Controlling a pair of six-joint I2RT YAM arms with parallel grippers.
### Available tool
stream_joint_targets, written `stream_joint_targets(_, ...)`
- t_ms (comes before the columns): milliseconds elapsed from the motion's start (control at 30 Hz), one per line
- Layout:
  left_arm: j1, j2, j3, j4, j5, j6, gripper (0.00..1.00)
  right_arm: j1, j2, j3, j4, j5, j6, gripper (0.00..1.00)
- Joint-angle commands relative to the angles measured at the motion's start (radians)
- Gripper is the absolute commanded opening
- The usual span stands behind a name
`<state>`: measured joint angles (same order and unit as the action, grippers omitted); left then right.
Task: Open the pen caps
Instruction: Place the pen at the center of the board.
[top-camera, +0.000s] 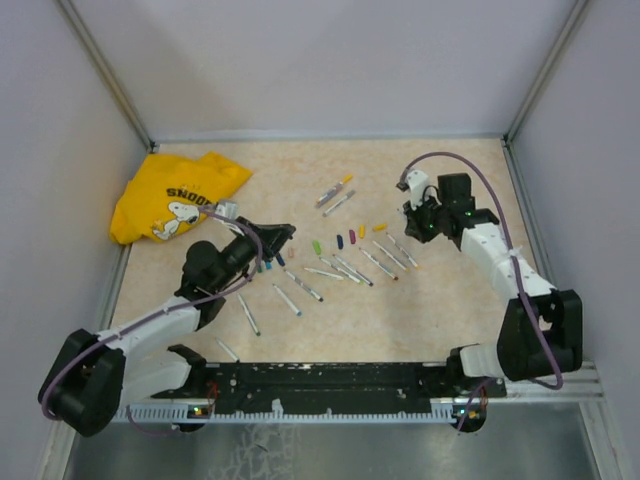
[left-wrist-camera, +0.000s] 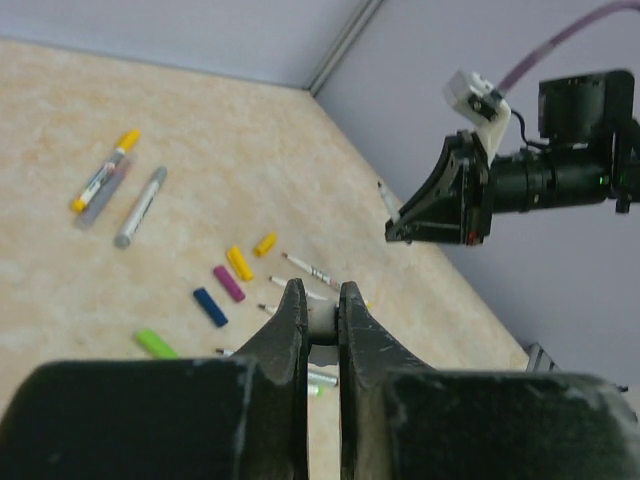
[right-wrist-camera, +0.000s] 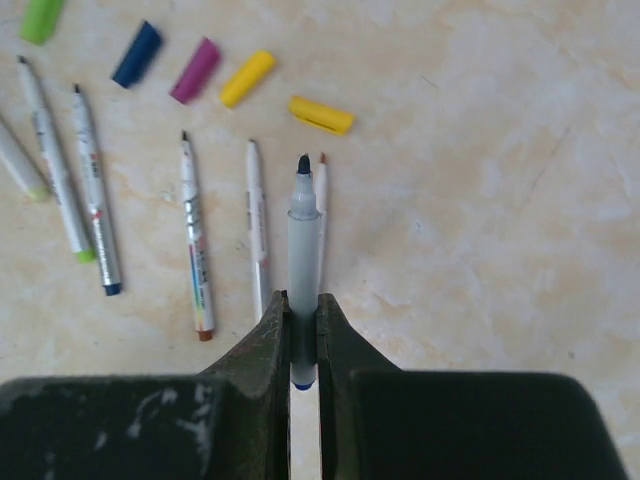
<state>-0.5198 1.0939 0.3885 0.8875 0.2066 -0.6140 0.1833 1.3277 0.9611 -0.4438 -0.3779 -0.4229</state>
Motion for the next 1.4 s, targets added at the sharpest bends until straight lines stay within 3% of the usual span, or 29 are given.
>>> stream_joint_targets(0,-0.043,-0.041,-0.055,-0.042,0.028,0.068,0.00,-0.031,0.073,0.063,-0.029,0.108,0.007,0.00)
stream_joint_targets(200,-0.226,-0.050,-0.099,-0.044,-0.180,0.192,0.00,-0.033,0.181,0.089,-0.044,0.190,0.002,0.00)
stream_joint_targets(400,-0.341,0.079,-0.100,0.058,-0.273,0.250,0.00,-0.041,0.212,0.081,-0.028,0.218,-0.007,0.00)
stream_joint_targets(933,-0.362,0.104,-0.110,0.080,-0.315,0.249,0.00,-0.052,0.316,0.092,-0.010,0.241,0.002,0.00)
stream_joint_targets(1367,-0.361,0.095,-0.128,0.103,-0.317,0.246,0.00,-0.053,0.381,0.106,-0.030,0.240,-0.001,0.14)
